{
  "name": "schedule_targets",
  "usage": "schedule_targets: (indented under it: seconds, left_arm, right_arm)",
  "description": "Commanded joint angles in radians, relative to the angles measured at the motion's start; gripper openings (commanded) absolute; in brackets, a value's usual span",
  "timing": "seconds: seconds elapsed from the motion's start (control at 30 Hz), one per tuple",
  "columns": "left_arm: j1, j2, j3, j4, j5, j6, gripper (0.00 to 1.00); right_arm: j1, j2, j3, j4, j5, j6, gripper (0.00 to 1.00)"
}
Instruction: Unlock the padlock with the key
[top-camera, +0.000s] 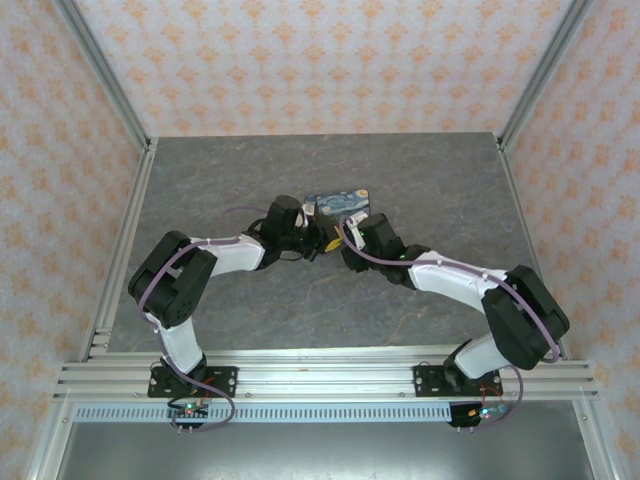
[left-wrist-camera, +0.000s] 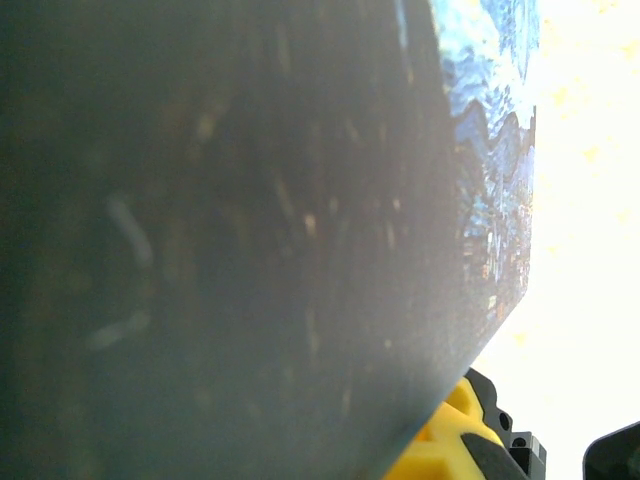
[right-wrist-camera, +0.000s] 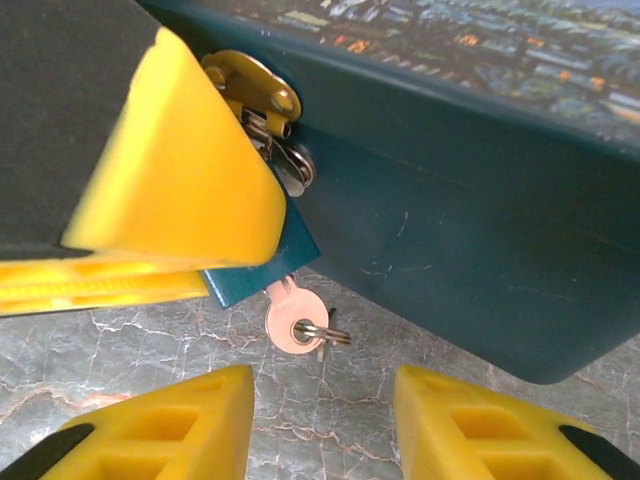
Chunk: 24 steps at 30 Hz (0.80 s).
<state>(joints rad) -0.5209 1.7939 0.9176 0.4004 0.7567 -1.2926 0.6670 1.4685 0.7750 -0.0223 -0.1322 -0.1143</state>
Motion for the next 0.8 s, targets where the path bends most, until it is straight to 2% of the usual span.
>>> schedule_targets:
  seconds: [0.0, 0.17, 0.3, 0.53, 0.7, 0.77]
  left_arm:
    - [0.007, -0.027, 0.029, 0.002, 0.043, -0.014, 0.00]
    - [0.007, -0.023, 0.023, 0.010, 0.047, -0.018, 0.00]
    - [0.007, -0.023, 0.024, 0.012, 0.052, -0.020, 0.00]
    - [0.006, -0.015, 0.020, 0.011, 0.057, -0.017, 0.00]
    - [0.007, -0.003, 0.015, 0.017, 0.053, -0.014, 0.00]
    - [0.007, -0.001, 0.014, 0.009, 0.050, -0.005, 0.00]
  right_arm:
    - [0.006, 0.020, 0.041, 0.010, 0.037, -0.017, 0.40]
    - [0.007, 0.042, 0.066, 0.012, 0.037, -0.020, 0.36]
    - [0.006, 0.065, 0.082, 0.017, 0.029, -0.016, 0.29]
    - [0.006, 0.067, 0.092, 0.019, -0.014, 0.010, 0.05]
    - [-0.005, 0.048, 0.090, 0.018, -0.093, 0.055, 0.02]
    - [-0.019, 0.039, 0.086, 0.020, -0.156, 0.081, 0.09]
